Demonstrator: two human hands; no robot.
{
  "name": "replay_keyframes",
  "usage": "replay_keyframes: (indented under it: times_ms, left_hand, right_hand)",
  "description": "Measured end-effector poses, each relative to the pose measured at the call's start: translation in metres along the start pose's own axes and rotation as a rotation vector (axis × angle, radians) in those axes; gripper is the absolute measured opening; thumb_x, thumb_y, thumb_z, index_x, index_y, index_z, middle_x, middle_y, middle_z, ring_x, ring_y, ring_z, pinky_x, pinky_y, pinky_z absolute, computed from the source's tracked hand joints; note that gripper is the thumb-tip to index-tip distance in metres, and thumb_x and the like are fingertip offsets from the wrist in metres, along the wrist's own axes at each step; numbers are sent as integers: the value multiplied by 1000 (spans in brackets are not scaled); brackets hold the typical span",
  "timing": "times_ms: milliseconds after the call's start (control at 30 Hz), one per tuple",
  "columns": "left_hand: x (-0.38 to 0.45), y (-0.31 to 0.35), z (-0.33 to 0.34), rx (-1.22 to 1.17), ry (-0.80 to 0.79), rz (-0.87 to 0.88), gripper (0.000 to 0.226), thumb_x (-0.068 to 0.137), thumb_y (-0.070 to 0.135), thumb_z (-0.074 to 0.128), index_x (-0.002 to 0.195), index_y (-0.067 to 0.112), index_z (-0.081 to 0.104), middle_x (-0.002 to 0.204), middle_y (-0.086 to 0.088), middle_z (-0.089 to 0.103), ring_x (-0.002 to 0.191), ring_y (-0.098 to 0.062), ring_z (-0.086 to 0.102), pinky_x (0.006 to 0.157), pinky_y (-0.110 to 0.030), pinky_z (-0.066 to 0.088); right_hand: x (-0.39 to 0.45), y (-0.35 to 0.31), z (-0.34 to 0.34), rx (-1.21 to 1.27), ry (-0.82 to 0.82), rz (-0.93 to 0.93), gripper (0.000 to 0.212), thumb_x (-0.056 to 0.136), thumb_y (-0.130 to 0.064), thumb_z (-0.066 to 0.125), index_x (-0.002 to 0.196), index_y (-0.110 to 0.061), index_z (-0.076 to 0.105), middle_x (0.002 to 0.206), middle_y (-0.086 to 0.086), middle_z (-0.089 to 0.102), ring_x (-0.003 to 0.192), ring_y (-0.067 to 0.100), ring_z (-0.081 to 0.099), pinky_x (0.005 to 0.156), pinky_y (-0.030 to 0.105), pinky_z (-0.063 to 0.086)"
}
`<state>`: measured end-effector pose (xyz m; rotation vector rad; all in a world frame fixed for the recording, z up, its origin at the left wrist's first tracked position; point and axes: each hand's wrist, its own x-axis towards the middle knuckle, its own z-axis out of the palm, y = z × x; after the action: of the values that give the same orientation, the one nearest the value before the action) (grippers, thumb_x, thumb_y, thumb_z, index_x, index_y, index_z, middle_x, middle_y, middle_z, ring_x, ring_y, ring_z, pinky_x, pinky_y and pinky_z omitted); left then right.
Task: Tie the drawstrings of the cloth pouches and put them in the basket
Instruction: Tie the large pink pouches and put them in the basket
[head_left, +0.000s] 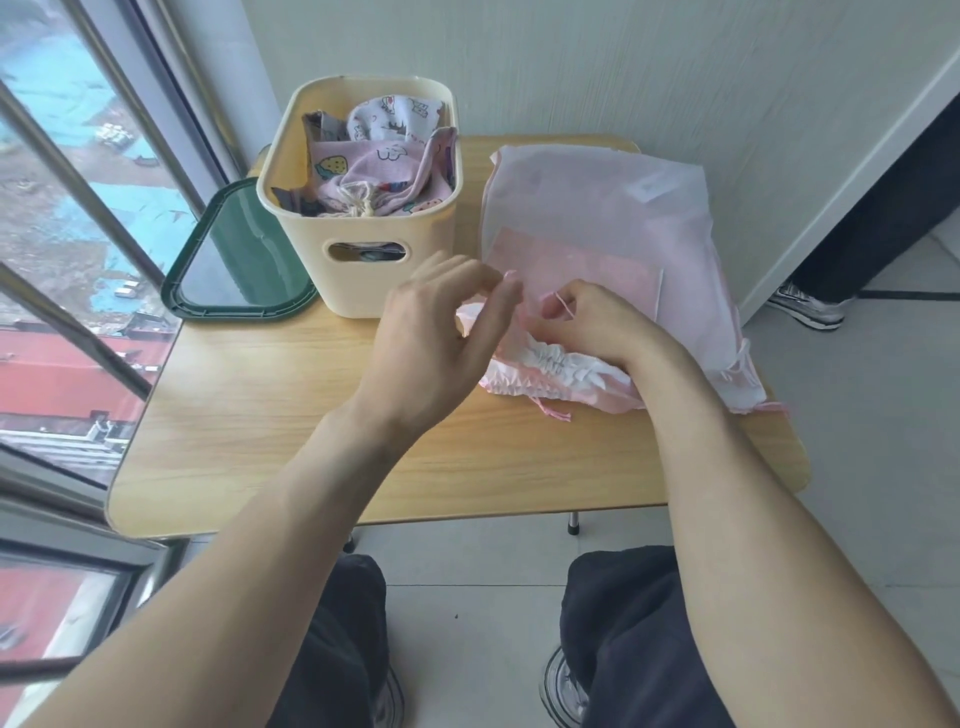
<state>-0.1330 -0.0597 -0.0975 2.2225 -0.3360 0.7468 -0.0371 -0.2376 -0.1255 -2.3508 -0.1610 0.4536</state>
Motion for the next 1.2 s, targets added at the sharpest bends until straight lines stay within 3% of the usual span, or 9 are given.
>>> replay_keyframes:
  times_ms: [167,367,500,633,733,833,1033,1100,1200]
  left_hand:
    - [0,-12,14,-78,-341,-108,37,102,32,54,75,11,68,68,8,70,64,-6,67,62,-21,51]
    - [-6,-17,24,-81,-420,-271,36,100,27,55,72,8,68,70,6,73,66,-7,67,71,-32,54]
    - [-6,-20,27,-90,-433,-349,35,99,28,56,70,11,67,70,4,73,66,-12,66,70,-30,52]
    - [-6,-22,30,-75,-448,-380,33,97,27,59,69,12,64,60,8,63,54,-5,50,54,-14,39]
    - [-7,-23,33,-56,-452,-357,34,97,28,59,70,9,63,58,5,56,53,-8,44,52,-16,34]
    - [-7,-24,35,-27,-458,-348,35,97,29,59,69,7,61,57,2,51,52,-10,39,52,-21,33]
    - [-8,-22,37,-5,-448,-357,35,97,27,59,67,8,60,58,1,53,51,-11,41,52,-21,33]
    - [-8,-22,37,-9,-440,-361,34,97,27,58,69,8,62,60,-1,58,52,-11,43,53,-22,36]
    - [-7,-22,38,-10,-425,-381,33,96,26,58,69,9,65,61,-1,62,51,-9,45,52,-21,38]
  right_hand:
    - [-5,3,-4,190,-66,11,22,102,-28,58,111,-9,63,67,5,61,44,9,55,46,25,47]
    - [-16,20,-46,554,-27,49,24,102,-28,59,108,-6,66,89,10,70,72,20,68,63,28,56]
    - [-9,43,-72,360,335,28,27,105,-30,51,94,-11,66,84,5,66,65,11,63,60,25,52]
    - [-18,63,-83,218,381,80,28,104,-25,51,86,-7,62,72,6,61,53,14,59,52,31,45]
    - [-24,55,-87,632,374,-45,21,103,-11,56,82,-10,58,61,3,63,49,11,60,51,30,47]
    - [-21,39,-81,1079,199,-217,13,100,2,51,94,-9,56,84,9,73,81,23,74,74,30,59]
    - [-13,35,-52,627,434,-97,26,94,-5,66,96,-14,42,84,9,55,59,17,66,58,38,56]
    - [-22,28,-52,302,436,-87,25,96,-29,66,94,-11,49,84,8,62,62,19,66,67,40,56]
    - [-45,17,-53,-211,274,-17,63,99,-64,39,77,-12,66,78,2,71,78,23,67,82,37,52]
